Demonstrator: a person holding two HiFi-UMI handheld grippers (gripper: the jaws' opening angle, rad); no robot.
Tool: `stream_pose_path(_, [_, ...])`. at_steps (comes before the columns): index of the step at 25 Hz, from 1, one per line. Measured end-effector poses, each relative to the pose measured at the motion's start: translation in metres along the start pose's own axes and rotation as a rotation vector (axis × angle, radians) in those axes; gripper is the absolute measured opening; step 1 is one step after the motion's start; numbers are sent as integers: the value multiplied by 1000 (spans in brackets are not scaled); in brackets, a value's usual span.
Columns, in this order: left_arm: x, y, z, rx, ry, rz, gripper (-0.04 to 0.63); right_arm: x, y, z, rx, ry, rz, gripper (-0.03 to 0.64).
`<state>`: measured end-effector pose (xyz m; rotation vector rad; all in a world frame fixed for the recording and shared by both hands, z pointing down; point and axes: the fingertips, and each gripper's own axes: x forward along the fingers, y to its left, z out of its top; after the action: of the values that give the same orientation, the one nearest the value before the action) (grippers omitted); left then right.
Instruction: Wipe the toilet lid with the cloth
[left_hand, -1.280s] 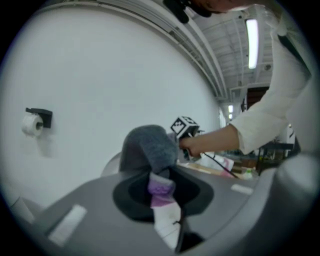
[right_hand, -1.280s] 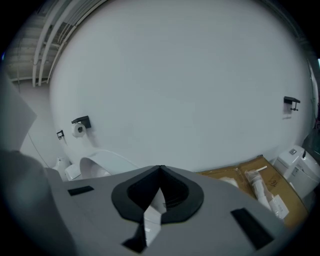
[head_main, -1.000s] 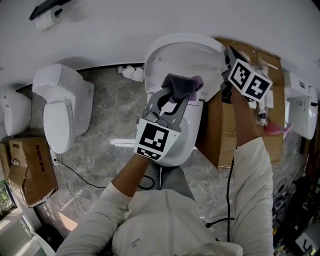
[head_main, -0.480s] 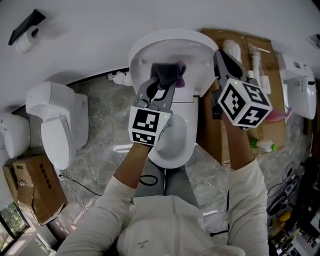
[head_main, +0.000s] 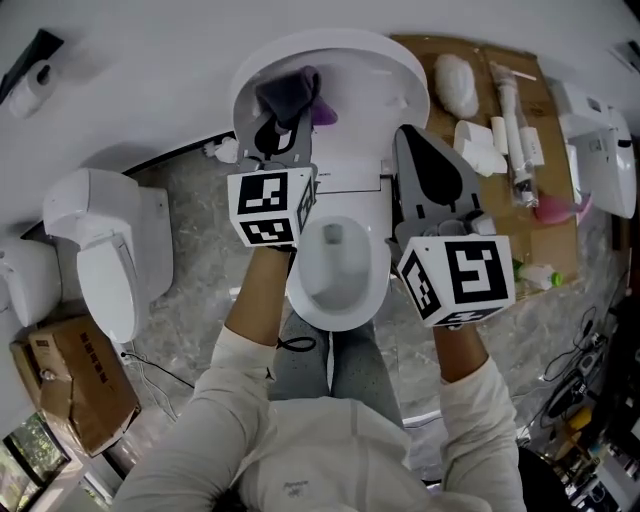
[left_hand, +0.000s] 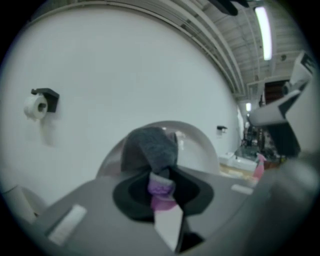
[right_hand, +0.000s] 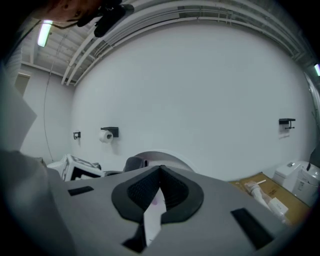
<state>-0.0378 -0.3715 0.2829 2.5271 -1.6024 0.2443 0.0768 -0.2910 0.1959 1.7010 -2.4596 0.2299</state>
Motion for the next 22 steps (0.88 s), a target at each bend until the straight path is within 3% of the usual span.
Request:
stream_pose_path(3, [18,21,-2,-8,-13,134,66,-18,1,-11,10,-4,5,14])
stream_pose_path(6, [45,18,-5,15,-22,190,64,-28,-2,-23,-1,2,5,14])
stream_pose_path(10, [77,-27,-10,28,-40,131,64,-28,-4,-39,1,12,6,14])
stream_pose_path(15, [102,-85,-54,25,3,-1,64,-17,2,-62,-20,59,39,14])
stream_pose_path(18, [102,-84,-85,45,33,-23,65,-11,4,-80,-21,100,59,14])
stream_pose_path(22, [89,-48,-123,59,70,1,64,-4,8,-99,-3,123,76,15])
